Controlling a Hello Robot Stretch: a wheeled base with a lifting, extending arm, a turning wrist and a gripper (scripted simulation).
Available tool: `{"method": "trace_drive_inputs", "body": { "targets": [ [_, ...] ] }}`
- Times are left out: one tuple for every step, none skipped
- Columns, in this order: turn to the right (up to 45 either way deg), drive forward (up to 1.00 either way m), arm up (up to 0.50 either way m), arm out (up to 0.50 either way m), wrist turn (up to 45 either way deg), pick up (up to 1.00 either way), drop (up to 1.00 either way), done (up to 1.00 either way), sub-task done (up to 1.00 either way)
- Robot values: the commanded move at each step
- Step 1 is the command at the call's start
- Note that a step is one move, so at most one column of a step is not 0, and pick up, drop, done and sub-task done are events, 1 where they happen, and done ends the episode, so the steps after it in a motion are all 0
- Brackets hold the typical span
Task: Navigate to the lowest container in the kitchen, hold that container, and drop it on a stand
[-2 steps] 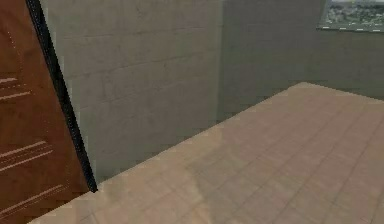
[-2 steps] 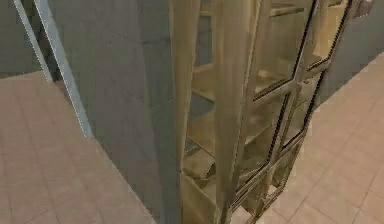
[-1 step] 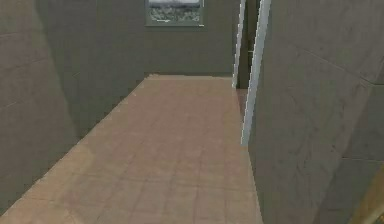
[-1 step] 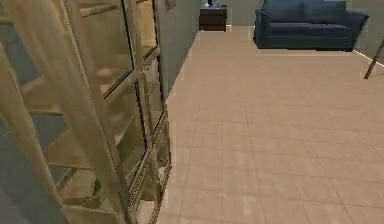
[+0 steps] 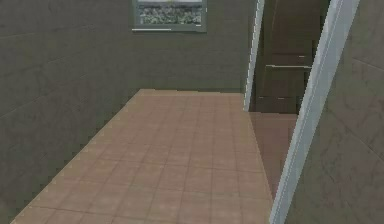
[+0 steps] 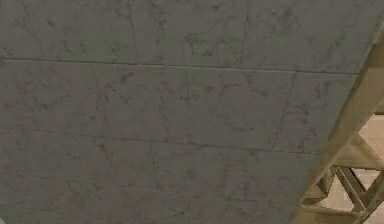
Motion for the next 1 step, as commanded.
{"method": "trace_drive_inputs", "body": {
  "targets": [
    [3.0,0.00,0.00,0.00,0.0,0.00,0.00,0.00,0.00]
  ]
}}
